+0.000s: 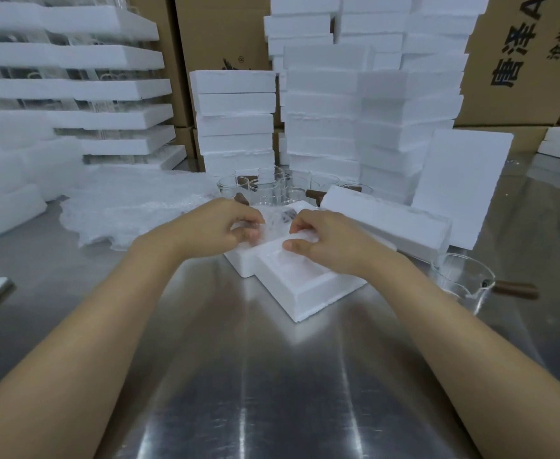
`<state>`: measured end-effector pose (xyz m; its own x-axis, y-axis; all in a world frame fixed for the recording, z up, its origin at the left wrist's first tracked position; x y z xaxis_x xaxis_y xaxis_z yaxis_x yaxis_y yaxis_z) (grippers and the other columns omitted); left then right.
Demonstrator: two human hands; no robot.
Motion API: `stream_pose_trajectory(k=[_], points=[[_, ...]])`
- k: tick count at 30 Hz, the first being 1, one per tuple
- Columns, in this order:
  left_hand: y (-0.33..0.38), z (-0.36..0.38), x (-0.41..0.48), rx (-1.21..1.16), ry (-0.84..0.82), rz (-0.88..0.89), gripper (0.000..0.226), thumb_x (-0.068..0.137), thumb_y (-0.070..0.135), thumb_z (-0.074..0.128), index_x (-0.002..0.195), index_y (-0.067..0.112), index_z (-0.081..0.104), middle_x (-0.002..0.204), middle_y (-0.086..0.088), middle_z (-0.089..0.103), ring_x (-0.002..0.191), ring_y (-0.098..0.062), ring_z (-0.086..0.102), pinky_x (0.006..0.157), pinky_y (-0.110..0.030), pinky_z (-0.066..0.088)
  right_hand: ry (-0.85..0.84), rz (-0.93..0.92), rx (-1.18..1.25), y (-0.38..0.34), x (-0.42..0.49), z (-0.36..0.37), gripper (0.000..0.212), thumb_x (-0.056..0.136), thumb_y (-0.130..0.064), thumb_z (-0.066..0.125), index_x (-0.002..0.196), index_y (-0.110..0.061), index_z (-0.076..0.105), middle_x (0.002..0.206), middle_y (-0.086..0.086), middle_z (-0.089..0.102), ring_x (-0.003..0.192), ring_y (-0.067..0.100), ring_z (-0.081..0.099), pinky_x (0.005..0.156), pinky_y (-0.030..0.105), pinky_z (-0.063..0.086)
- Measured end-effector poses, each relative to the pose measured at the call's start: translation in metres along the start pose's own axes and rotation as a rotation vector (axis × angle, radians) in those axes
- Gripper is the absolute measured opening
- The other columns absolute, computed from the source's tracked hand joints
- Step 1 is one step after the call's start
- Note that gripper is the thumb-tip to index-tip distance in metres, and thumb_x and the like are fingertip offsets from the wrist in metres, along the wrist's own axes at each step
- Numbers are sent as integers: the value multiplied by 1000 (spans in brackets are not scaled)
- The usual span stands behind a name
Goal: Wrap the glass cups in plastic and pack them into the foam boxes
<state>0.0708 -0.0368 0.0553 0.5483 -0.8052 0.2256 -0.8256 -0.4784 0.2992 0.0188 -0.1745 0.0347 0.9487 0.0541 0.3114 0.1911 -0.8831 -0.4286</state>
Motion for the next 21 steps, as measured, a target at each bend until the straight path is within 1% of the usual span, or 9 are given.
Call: stream_pose_trajectory(k=[3,5,7,9,11,13,16,19,21], points=[[6,8,4,94,-47,-11,19,97,16,50,84,5,59,80,-8,61,80,-20,51,77,-38,42,-2,-19,-11,-3,0,0,26,89,-41,62,99,-18,59,102,-2,64,95,17,55,80,30,42],[6,13,4,100,-74,-48,23,98,17,47,77,8,50,77,-11,56,80,-23,48,75,-38,40,-3,-20,-7,-3,-1,1,26,88,-40,62,100,-17,60,103,-1,65,96,18,56,83,32,43],[7,14,3,158,-73,-52,28,99,27,44,75,13,49,77,-6,54,81,-22,47,71,-36,38,5,-11,6,-3,-2,0,27,88,-40,63,100,-16,60,102,0,65,96,19,56,86,35,44],[15,5,5,315,71,34,39,94,47,41,78,15,56,80,1,55,82,-17,46,73,-33,34,16,2,8,-2,-2,0,29,87,-42,63,101,-16,60,101,0,64,96,18,56,85,35,45],[23,-7,4,316,256,66,45,89,61,43,84,20,59,87,7,54,84,-13,45,77,-30,33,12,10,-7,-2,-1,1,32,87,-45,62,104,-18,60,102,-3,63,95,16,56,82,32,45],[20,-5,4,273,279,16,45,86,68,44,86,24,53,85,8,56,81,-13,48,69,-29,33,7,0,-29,-4,0,1,32,88,-45,61,105,-18,59,102,-3,62,95,16,55,79,31,44],[14,11,8,278,230,-58,49,89,64,36,80,19,50,72,1,56,71,-18,50,56,-31,29,3,-13,-32,-6,-1,1,31,89,-43,60,106,-16,59,103,-2,63,96,17,55,80,31,44],[16,14,11,319,240,-58,45,99,48,30,70,17,46,63,1,48,70,-21,46,60,-34,25,-3,-6,-27,-4,0,2,33,89,-44,59,108,-17,58,109,-3,62,98,14,53,83,29,42],[19,17,13,370,224,-39,44,102,40,27,69,15,44,63,0,46,74,-23,47,64,-34,24,2,-2,-33,-2,0,3,32,89,-44,59,108,-17,58,110,-3,62,100,14,53,83,28,41]])
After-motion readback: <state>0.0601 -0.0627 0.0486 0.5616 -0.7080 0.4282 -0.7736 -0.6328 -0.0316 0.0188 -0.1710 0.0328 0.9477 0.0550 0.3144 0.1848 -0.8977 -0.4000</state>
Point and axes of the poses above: each hand's wrist, its own x-axis towards the middle knuckle, its own z-axis out of the palm, y = z × x, the point moved 8 cm from there along x, towards the middle knuckle
